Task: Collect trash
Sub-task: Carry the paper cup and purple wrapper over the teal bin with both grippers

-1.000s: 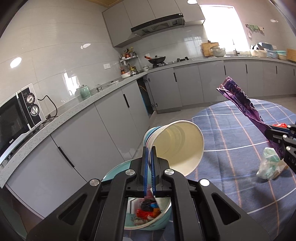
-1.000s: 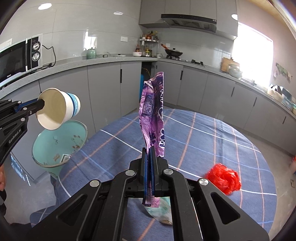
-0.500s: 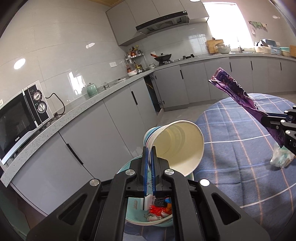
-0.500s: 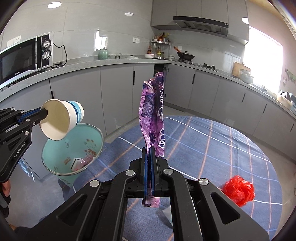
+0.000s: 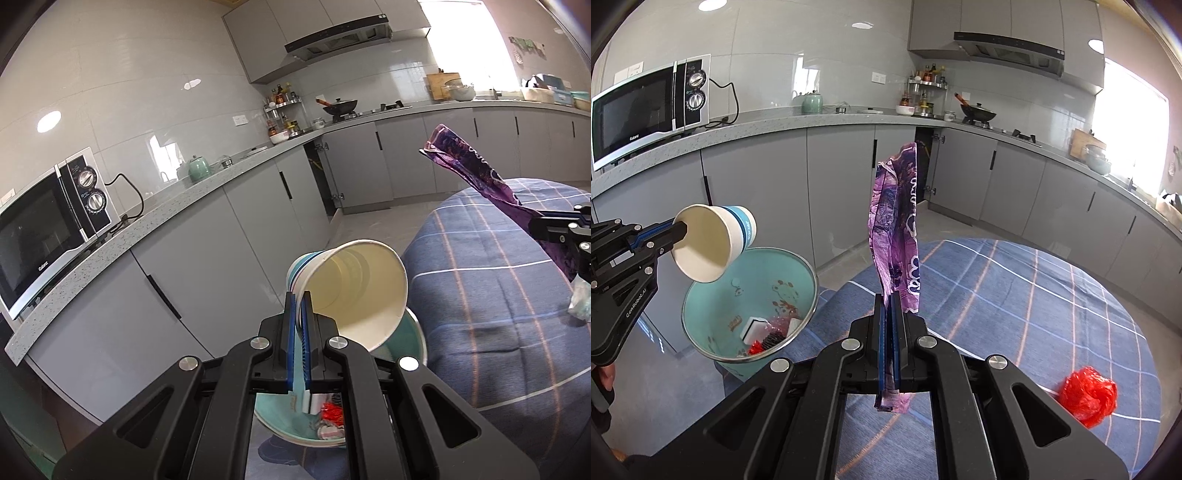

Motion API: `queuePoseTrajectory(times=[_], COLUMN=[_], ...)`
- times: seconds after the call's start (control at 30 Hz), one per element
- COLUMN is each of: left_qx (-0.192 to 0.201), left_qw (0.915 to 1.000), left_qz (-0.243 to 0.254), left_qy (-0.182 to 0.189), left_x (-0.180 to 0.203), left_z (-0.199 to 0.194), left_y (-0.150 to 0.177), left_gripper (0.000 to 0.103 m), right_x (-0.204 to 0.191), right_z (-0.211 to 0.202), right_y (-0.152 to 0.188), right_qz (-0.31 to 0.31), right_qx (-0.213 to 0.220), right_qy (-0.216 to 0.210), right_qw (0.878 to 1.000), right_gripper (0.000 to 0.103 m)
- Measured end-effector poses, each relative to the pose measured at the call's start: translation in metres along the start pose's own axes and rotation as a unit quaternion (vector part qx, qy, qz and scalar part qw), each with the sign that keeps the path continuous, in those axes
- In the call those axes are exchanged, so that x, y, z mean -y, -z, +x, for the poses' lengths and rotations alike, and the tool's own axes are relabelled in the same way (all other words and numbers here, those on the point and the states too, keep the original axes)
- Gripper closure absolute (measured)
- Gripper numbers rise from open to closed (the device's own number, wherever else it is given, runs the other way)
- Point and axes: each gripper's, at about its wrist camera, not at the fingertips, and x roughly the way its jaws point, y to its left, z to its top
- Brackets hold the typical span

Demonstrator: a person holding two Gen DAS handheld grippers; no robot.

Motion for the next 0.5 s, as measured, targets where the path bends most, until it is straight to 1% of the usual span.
queuePoseTrajectory(times=[0.5], left_qx=[-0.017], left_qw=[0.9996], left_qz=[-0.011], left_qy=[-0.019], left_x=[-0.022], left_z=[0.014], left_y=[0.012], left_gripper=[0.099], right_x=[-0.027], right_z=[0.017], right_y=[-0.009], right_qz=[-0.016], right_qx=[-0.003], right_qy=[-0.026], right_qw=[1.000], right_gripper=[0.099])
